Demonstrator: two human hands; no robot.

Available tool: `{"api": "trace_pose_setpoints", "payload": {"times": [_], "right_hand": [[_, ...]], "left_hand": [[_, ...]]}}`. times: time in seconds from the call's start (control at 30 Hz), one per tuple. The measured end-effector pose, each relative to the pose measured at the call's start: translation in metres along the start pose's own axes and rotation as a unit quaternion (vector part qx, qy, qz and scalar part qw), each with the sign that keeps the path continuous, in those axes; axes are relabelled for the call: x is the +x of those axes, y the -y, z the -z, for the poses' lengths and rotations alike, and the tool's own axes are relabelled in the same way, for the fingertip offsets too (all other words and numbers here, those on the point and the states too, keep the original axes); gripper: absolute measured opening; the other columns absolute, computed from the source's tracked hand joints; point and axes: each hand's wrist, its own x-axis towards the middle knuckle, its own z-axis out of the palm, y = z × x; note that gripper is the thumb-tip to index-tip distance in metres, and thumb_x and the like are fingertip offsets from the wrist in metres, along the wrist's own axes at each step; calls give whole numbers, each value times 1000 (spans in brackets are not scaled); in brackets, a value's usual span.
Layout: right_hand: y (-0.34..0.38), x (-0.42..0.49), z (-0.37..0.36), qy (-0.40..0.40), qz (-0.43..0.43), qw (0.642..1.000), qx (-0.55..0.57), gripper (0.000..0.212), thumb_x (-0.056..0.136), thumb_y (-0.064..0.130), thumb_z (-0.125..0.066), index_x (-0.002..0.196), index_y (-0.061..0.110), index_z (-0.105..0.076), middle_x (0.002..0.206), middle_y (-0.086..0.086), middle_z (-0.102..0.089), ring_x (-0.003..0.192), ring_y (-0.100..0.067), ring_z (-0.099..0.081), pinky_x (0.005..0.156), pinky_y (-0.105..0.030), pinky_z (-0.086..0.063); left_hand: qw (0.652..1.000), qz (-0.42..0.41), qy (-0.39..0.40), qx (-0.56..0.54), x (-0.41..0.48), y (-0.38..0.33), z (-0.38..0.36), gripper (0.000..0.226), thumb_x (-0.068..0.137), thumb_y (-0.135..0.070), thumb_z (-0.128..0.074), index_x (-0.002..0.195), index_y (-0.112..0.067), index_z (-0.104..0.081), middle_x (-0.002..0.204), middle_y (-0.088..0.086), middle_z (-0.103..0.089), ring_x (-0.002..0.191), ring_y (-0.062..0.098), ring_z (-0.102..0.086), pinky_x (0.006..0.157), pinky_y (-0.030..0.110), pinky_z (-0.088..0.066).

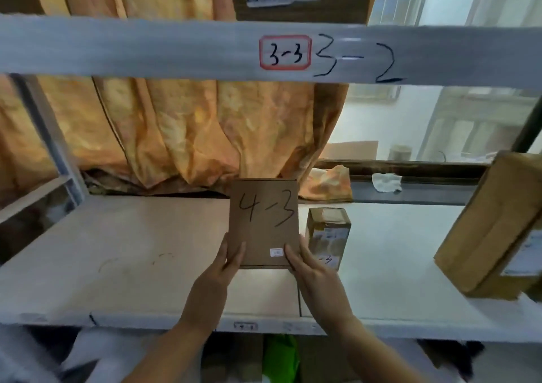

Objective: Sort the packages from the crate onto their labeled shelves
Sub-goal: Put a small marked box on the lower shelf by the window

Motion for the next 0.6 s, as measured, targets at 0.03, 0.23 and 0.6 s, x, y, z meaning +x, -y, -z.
{"api": "trace_pose_setpoints", "payload": {"times": [0.03, 0.23, 0.6], "right_hand": [[-5, -1, -11, 9, -1, 1000, -2, 74, 63, 1, -84, 130, 20, -57, 138, -10, -52, 81, -20, -72, 62, -26, -59], [-27, -8, -53, 17, 8, 999, -28, 77, 55, -1, -88, 126, 14, -61, 128, -17, -59, 90, -27, -71, 69, -31, -58], [-35, -15, -85, -45, 3, 999, 6, 66, 58, -5, -86, 119, 9, -65, 115, -16, -67, 79, -27, -72, 65, -36, -59]], "left_hand": [[1000, -3, -3, 2, 0, 5, -10, 95, 49, 28, -70, 133, -12, -49, 135, 20, -49, 79, 21, -71, 72, 28, -55], [1000, -6, 13, 13, 6, 22, -51, 76, 50, 18, -81, 118, -12, -63, 115, 24, -63, 77, 26, -71, 70, 34, -56], [998, 4, 54, -39, -2, 35, -68, 66, 66, 9, -77, 125, -15, -59, 129, 18, -56, 91, 21, -69, 79, 29, -54]]}}
